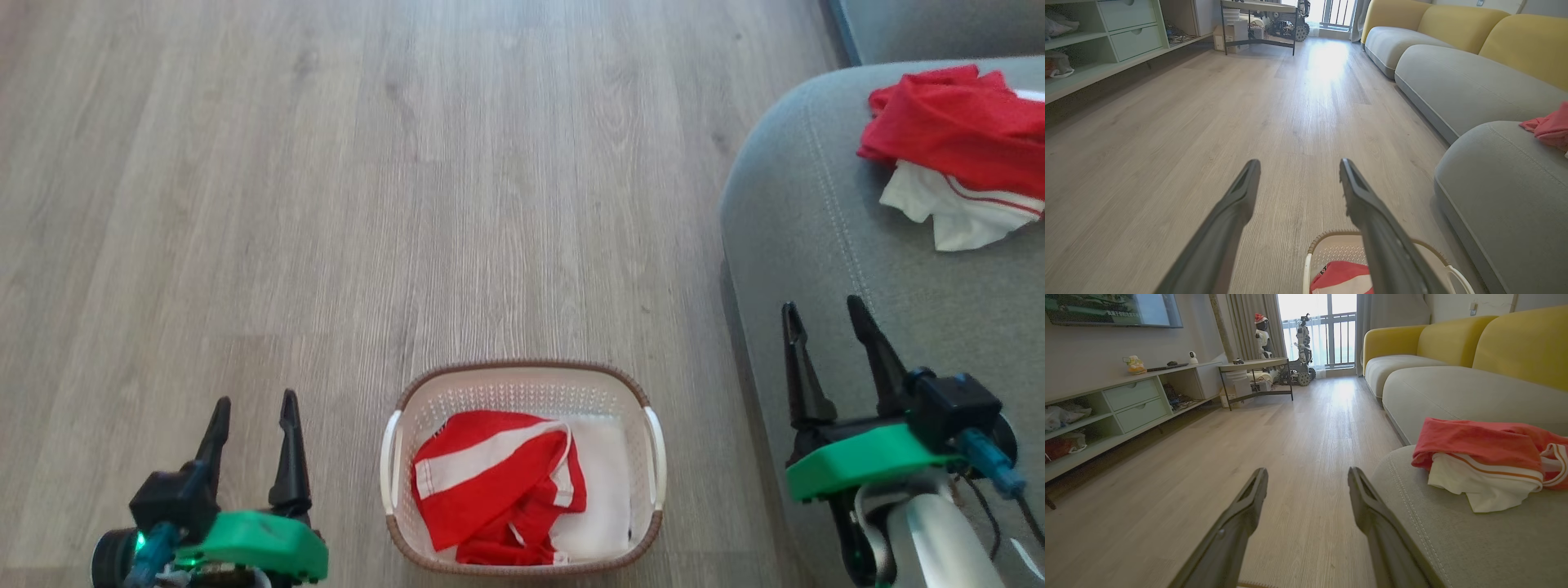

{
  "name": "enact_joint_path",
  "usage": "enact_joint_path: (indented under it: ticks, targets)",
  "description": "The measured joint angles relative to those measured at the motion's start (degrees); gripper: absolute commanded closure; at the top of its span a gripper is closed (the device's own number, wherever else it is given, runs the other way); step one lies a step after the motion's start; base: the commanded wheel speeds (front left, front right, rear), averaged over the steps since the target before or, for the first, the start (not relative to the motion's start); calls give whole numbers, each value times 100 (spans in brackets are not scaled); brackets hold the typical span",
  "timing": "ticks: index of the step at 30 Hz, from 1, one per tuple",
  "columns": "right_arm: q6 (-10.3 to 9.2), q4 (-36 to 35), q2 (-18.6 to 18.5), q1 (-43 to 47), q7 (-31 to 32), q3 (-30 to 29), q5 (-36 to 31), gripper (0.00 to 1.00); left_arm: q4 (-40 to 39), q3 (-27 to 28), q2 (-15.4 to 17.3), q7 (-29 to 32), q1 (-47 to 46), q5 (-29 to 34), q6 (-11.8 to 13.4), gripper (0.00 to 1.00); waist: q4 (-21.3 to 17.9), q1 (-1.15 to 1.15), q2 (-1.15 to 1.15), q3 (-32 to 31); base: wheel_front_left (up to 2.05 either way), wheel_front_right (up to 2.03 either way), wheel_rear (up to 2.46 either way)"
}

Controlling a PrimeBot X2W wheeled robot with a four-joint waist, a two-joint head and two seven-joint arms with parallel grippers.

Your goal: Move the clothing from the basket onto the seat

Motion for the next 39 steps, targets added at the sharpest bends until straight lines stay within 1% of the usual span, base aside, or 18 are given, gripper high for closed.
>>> enact_joint_path:
  ticks: [3, 6, 11, 16, 24, 29, 31, 39]
  targets:
    - [0, -48, 1, -42, 0, -86, -26, 0, 108, -44, -9, 16, -89, 1, -11, 0, -3, 0, 0, 156, 0, 0, 0]
    - [0, -105, 3, -173, 0, -154, -90, 0, 231, -201, -27, 110, -365, 65, -92, 0, -5, 0, 0, 329, 0, 0, 0]
    - [0, -207, 5, -493, 0, -288, -148, 0, 734, -469, -125, 162, -834, 112, -343, 0, -25, 0, 0, 646, 0, 0, 0]
    - [0, -310, 5, -854, 0, -358, -266, 0, 1259, -815, -236, 238, -1324, 298, -534, 0, -85, 0, 0, 1060, 0, 0, 0]
    - [0, -630, 5, -1836, 0, -493, -531, 0, 2327, -1328, -453, 303, -2490, 590, -861, 0, -240, 1, 0, 1922, 0, 0, 0]
    - [0, -838, 2, -2415, -1, -700, -703, 0, 3166, -1593, -626, 312, -3190, 713, -961, 0, -340, 1, 0, 2546, 0, 0, 0]
    - [0, -902, 2, -2584, -1, -798, -813, 0, 3478, -1715, -677, 327, -3463, 738, -966, 0, -369, 2, 0, 2795, 0, 0, 0]
    - [0, -1271, 1, -2946, -2, -969, -966, 0, 4553, -2235, -742, 327, -4352, 748, -1062, 0, -481, 2, -1, 3692, 0, 0, 0]
